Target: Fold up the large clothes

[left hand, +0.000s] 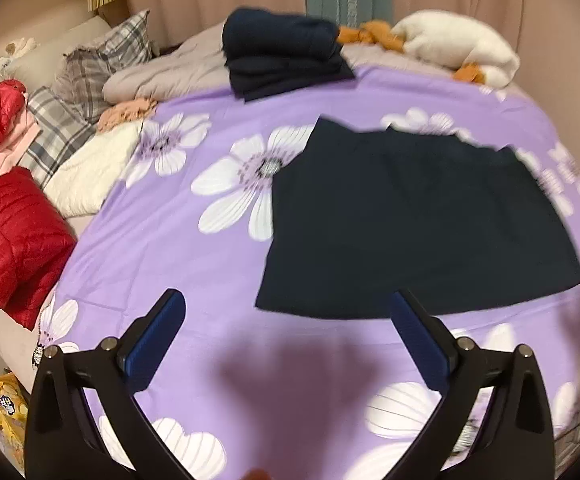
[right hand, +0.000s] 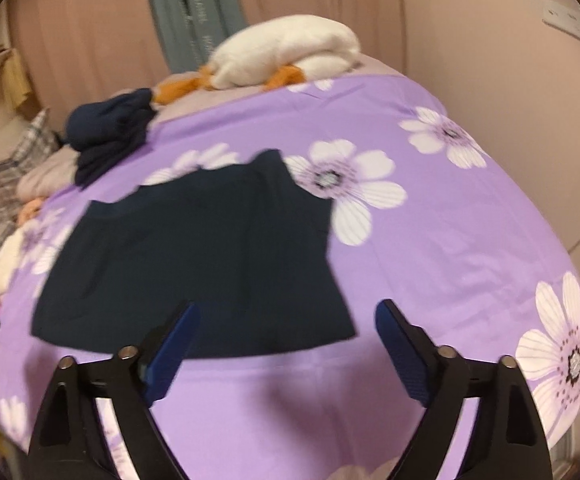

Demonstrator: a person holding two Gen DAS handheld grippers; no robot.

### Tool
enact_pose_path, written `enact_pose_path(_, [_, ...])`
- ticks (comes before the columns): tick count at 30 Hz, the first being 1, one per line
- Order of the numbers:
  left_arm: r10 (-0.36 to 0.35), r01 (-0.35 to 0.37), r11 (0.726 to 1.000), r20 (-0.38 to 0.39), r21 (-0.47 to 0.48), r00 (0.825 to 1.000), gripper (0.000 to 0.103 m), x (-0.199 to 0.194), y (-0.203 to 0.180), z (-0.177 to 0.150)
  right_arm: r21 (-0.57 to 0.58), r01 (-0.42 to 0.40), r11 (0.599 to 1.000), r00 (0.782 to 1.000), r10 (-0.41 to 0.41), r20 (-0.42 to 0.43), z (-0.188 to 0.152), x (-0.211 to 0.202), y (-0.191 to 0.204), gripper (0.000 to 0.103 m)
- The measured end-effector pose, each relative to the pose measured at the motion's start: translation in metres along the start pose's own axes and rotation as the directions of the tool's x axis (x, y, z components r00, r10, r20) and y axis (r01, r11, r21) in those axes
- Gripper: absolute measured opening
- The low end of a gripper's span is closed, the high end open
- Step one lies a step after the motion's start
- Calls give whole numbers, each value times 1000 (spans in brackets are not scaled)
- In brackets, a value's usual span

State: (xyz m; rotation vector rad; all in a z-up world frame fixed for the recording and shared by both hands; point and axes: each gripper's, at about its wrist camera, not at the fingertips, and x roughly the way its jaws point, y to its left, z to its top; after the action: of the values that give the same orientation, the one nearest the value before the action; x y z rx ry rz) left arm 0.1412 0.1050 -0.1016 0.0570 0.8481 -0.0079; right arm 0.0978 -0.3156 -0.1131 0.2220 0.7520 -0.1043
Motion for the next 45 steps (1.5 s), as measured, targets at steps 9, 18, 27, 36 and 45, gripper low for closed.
enact_pose_path(9, [-43, 46, 999, 134, -20, 990, 103, -113, -31, 29, -128, -70, 989, 995, 79, 66, 28, -86, 56, 102])
enact_pose_path(18, [-4, 15, 999, 239, -46, 971, 103, -194, -46, 45, -210, -126, 970, 972, 163, 170, 49, -166, 97, 102])
enact_pose_path(27, [-4, -2, 1000, 299, 20, 954, 103, -234, -66, 47, -292, -163, 942, 945, 234, 228, 60, -200, 124, 102])
enact_pose_path(36, [-15, 2, 999, 316, 42, 949, 103, -245, -76, 39, -330, -183, 926, 930, 272, 248, 54, -208, 135, 102])
enact_pose_path(45, [-25, 16, 999, 261, 36, 965, 103, -224, -81, 34, -307, -168, 937, 949, 238, 208, 41, -192, 132, 102])
